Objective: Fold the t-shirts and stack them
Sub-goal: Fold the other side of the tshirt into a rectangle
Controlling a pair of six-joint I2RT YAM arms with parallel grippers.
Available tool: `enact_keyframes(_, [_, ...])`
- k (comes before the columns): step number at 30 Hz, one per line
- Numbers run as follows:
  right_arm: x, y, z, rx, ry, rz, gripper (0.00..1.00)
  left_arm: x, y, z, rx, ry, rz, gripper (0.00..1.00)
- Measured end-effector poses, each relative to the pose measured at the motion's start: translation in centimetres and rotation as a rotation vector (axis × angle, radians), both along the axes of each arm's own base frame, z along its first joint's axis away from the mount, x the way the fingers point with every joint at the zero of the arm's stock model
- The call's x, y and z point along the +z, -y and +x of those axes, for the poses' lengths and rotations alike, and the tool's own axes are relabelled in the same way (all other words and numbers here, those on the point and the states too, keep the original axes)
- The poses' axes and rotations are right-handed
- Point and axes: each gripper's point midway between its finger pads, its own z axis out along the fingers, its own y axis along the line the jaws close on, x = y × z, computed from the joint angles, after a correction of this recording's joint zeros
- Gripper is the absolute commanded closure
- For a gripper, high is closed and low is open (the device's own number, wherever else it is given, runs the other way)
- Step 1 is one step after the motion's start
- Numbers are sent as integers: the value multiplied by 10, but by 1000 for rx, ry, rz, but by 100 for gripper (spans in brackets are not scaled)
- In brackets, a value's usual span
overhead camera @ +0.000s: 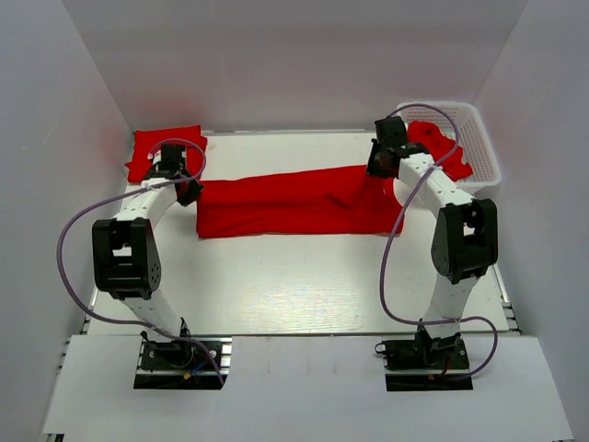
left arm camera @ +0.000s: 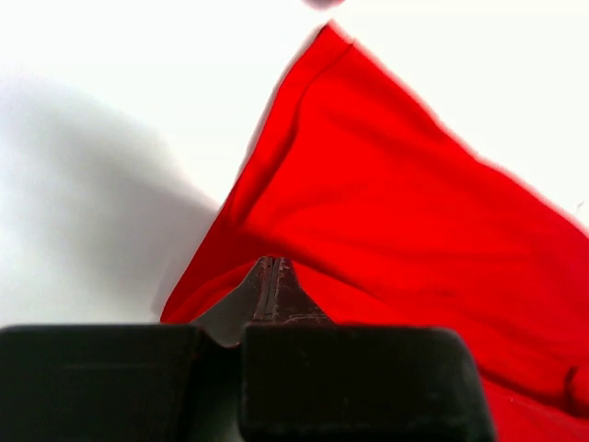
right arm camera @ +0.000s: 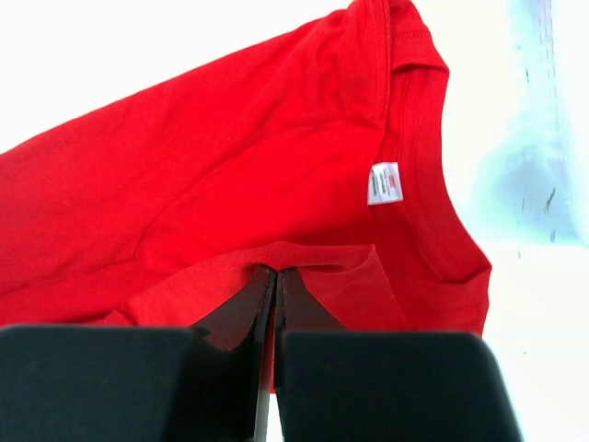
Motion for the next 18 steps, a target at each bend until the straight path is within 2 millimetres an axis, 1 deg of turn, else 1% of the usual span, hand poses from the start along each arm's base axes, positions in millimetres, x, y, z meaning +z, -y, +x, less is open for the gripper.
enact_keyframes(3, [-1,0,7,8,0,1,100,5,-2,22,-5,23,15,100])
enact_keyframes(6, [-4,0,15,20,0,-1,100,1,-4,38,-7,22,26,100])
enact_keyframes(8, [-8,1,19,23,-5,-4,100,-9,-4,39,-7,-1,28,100])
enact_keyframes(11, [-14,1,28,28,-12,-3,100,-24,-6,35,-4,-48,39,100])
enact_keyframes(14, [-23,1,38,34,-20,-7,100,-35,-8,33,0,-75,49,100])
enact_keyframes(18, [-37,2,51,43,-30,-19,100,-43,-9,43,-1,-83,52,100])
